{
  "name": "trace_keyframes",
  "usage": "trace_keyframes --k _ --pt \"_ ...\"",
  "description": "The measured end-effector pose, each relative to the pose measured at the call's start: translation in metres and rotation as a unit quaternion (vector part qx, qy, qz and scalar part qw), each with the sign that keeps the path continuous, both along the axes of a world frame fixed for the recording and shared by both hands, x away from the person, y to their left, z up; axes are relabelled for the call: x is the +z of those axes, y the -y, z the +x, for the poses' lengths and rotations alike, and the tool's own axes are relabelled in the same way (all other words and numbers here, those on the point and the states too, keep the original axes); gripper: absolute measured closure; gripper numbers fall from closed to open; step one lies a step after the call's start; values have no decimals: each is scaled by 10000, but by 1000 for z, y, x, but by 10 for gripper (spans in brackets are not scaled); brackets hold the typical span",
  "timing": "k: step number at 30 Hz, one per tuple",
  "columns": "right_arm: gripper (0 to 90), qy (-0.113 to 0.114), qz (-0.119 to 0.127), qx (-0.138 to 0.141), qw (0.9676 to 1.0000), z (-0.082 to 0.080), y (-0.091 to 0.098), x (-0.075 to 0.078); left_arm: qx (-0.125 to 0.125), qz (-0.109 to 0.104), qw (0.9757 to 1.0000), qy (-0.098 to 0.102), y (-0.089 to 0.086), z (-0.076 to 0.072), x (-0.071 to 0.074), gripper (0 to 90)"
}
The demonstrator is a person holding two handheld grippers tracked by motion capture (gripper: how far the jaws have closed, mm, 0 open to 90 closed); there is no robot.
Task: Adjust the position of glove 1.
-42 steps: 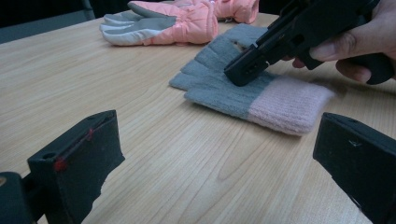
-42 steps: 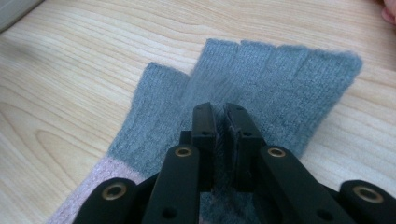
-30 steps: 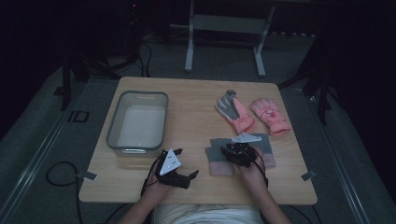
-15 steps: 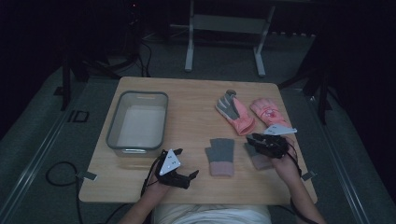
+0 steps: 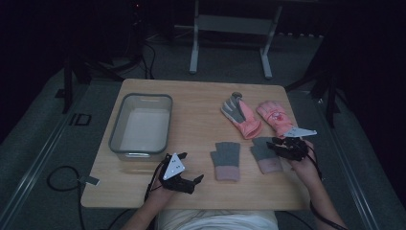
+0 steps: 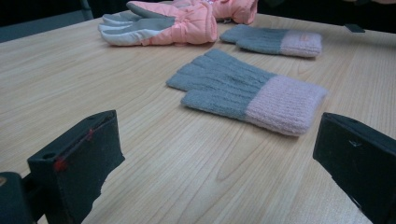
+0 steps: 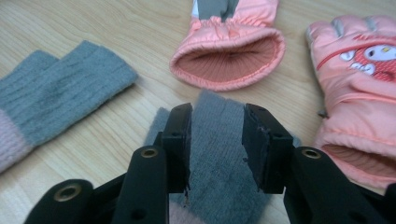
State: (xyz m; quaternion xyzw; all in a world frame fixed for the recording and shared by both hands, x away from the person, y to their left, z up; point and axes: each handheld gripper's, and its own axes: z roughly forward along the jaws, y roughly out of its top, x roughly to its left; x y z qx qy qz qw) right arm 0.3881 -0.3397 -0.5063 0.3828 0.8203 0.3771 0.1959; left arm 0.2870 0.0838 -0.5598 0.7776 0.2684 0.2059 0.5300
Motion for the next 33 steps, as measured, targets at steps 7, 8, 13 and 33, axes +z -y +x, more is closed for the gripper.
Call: trace_keyframes --k 7,8,13,33 --pt "608 -172 -62 33 9998 13 -1 -17 17 -4 10000 6 0 0 0 7" --pt "607 -203 -175 25 9996 17 -2 -22 15 -6 10000 7 0 0 0 7" --pt "583 -501 -305 9 9983 25 -2 -36 9 -5 10000 0 0 0 0 7" --pt "860 -388 281 -765 9959 -20 -18 -1 9 18 10000 25 0 -1 0 7"
